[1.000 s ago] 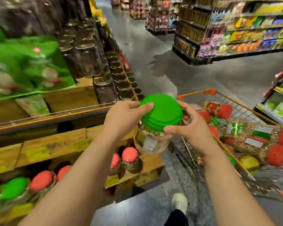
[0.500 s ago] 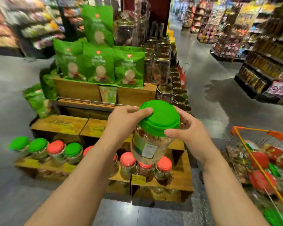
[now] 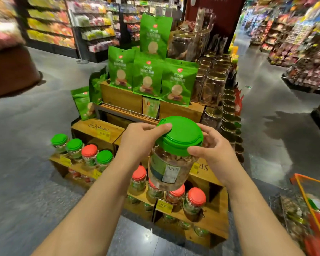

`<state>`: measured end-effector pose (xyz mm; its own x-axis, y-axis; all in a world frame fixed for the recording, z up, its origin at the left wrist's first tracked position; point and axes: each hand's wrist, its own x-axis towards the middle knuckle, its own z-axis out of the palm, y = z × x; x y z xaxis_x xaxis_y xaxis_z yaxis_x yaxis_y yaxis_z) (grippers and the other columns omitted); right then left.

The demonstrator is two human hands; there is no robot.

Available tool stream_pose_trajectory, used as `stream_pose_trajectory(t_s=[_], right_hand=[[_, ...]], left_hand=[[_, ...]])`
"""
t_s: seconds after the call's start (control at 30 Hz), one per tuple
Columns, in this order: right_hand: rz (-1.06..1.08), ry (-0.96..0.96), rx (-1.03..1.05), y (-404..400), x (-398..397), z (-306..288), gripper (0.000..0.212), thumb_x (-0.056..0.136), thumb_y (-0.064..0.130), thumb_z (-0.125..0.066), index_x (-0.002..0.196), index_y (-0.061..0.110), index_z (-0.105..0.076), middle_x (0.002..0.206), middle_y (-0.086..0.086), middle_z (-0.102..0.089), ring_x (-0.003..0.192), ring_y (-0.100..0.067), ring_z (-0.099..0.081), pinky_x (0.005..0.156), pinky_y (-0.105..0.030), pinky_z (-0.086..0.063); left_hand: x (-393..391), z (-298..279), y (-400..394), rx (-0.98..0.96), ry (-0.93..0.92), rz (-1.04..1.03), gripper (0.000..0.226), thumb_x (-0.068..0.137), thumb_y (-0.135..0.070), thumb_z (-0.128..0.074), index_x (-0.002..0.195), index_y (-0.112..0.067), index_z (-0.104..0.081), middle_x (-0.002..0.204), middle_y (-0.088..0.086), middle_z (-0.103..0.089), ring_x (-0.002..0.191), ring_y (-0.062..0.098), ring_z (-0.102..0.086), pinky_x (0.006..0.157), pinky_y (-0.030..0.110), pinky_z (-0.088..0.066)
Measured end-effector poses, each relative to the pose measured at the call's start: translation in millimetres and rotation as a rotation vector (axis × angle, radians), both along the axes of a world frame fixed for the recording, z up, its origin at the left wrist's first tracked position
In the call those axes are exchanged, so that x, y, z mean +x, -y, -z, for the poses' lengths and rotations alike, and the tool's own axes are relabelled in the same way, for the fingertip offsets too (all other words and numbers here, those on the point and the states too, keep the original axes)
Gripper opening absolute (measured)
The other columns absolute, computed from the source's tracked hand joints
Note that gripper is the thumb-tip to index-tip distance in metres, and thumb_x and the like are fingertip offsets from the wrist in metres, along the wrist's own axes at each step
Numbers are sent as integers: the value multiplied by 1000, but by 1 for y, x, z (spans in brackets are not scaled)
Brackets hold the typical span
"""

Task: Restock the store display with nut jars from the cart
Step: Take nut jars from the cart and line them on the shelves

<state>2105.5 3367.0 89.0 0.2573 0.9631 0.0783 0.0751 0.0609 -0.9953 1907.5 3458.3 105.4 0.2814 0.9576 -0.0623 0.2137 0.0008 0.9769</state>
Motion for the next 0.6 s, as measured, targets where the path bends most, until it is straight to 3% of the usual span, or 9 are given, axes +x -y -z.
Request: stream_pose_trajectory(t_s=[0.1,0.27,0.4,0.5,0.6], right_hand=[[-46,-6,-11,-6,-8,-1,94,45,38,-95,132,30,-61,129,-1,-69,119,-22,-66,93,-46,-58],[-111,0,-15,-21,-40,-7,90,44,36,-95,128,31,-62,125,2,-71,115,-22,-69,88,-41,-58],[-177,-7,-10,-40,-81,-11,98,44,38,-99,133,27,-59,127,3,-71,117,-21,-68,91,-42,-57],[-204,-17,-1,-58,-124,-11,106,41,45,-101,136,27,-57,130,1,-70,119,-22,-67,95,-45,-55],[-222,-48,7,-77,-172,-9,100,43,36,-100,134,28,-58,126,4,-71,119,-21,-67,92,-39,-58]], left_hand=[[-13,2,1,-11,4,-43,71,50,-81,-73,96,-27,-81,91,-5,-79,93,23,-73,86,56,-59],[-47,3,-4,-5,7,-110,81,47,-83,-71,102,-24,-81,95,-7,-79,93,16,-73,85,53,-61],[-92,0,-17,17,20,-144,70,49,-80,-73,90,-25,-82,85,-6,-78,87,17,-73,81,50,-62],[-136,-2,-30,36,21,-147,53,60,-71,-79,82,-23,-82,79,0,-77,74,19,-68,67,42,-57],[-185,-4,-44,56,9,-151,63,55,-75,-75,83,-20,-81,86,11,-77,72,24,-68,62,46,-55]])
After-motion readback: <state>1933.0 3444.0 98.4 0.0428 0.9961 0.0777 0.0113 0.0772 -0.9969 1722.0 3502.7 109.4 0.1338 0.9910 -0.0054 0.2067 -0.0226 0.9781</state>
